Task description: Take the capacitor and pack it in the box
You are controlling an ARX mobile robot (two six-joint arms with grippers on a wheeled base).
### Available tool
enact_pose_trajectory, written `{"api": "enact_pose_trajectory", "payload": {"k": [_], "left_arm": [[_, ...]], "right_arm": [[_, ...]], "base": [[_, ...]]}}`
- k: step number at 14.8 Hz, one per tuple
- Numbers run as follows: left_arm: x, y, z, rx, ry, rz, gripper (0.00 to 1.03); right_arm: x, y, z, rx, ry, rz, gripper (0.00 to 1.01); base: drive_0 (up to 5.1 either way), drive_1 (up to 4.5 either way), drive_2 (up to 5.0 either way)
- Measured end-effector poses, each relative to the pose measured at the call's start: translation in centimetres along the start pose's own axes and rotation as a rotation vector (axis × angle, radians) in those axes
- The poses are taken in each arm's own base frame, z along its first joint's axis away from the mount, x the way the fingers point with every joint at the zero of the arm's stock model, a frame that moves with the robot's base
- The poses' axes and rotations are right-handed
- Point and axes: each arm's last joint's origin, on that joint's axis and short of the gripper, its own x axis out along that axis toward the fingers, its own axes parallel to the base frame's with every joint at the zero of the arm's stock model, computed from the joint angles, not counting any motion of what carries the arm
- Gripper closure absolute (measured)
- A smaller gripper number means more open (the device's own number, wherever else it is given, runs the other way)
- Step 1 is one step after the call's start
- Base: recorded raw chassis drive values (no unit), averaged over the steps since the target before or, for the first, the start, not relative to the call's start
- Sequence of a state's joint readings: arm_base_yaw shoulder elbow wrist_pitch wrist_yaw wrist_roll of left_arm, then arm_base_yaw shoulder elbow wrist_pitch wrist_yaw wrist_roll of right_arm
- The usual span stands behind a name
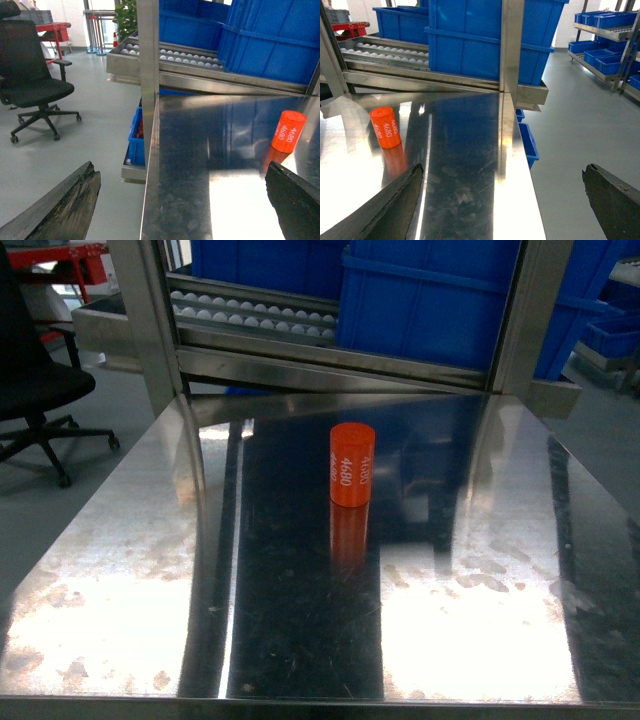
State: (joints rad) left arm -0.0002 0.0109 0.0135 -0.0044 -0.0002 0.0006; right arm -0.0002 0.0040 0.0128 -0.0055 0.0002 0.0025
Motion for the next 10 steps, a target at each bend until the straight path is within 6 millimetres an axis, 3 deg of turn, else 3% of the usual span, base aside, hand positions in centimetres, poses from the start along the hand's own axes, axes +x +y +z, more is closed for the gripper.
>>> {"api": "enact_pose_trajectory", "payload": {"k": [10], "left_arm": [[0.57, -0.42, 0.36, -0.039, -0.021, 0.061, 0.05]], "right_arm": [[0.0, 0.0, 0.0, 0.0, 0.0, -0.001, 0.03]], "base": [[0.0, 0.0, 0.0]]}}
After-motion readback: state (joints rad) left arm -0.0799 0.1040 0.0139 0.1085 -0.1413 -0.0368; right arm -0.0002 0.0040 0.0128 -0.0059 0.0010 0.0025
